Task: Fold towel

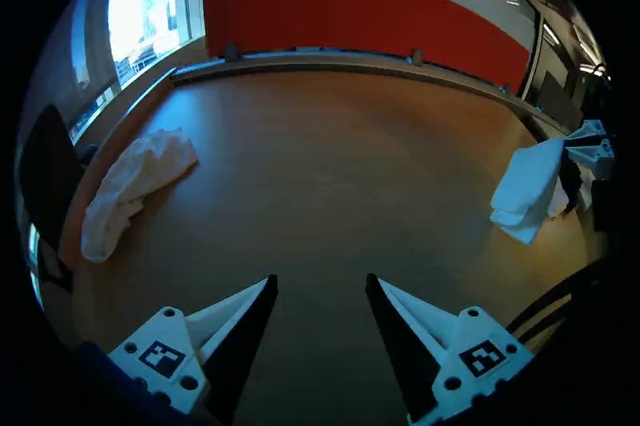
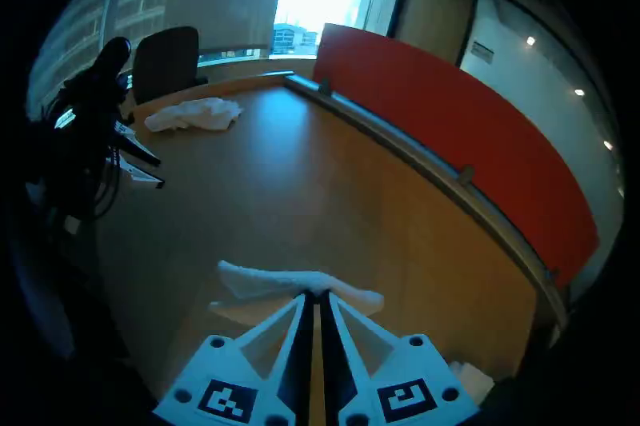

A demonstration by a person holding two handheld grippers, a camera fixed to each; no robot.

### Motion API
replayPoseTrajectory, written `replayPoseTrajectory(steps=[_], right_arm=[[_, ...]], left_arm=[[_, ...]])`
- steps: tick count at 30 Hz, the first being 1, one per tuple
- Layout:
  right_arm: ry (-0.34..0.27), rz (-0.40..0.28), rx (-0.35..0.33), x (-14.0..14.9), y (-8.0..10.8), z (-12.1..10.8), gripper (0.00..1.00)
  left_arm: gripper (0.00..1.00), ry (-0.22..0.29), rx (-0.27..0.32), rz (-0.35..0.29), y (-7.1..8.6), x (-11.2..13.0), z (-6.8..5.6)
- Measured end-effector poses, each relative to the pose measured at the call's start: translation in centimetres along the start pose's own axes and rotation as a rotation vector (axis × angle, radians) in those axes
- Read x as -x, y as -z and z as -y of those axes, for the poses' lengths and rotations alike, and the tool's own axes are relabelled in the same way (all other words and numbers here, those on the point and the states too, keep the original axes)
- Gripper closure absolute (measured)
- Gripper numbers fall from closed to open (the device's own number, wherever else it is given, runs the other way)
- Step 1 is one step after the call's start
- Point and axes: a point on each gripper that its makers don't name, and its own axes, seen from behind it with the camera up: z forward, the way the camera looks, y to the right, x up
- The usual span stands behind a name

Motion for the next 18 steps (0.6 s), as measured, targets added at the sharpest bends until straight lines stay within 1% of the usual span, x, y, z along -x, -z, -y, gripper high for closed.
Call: replayPoseTrajectory(steps=[9, 18], right_arm=[[-0.023, 0.009, 0.063, 0.7, 1.5, -3.6, 0.95], [-0.055, 0.020, 0.128, 1.9, 3.3, -8.1, 0.95]], left_arm=[[0.19, -0.009, 0.006, -0.002, -0.1, -0.2, -0.1], [0.19, -0.021, 0.011, 0.000, -0.5, -0.4, -0.4]])
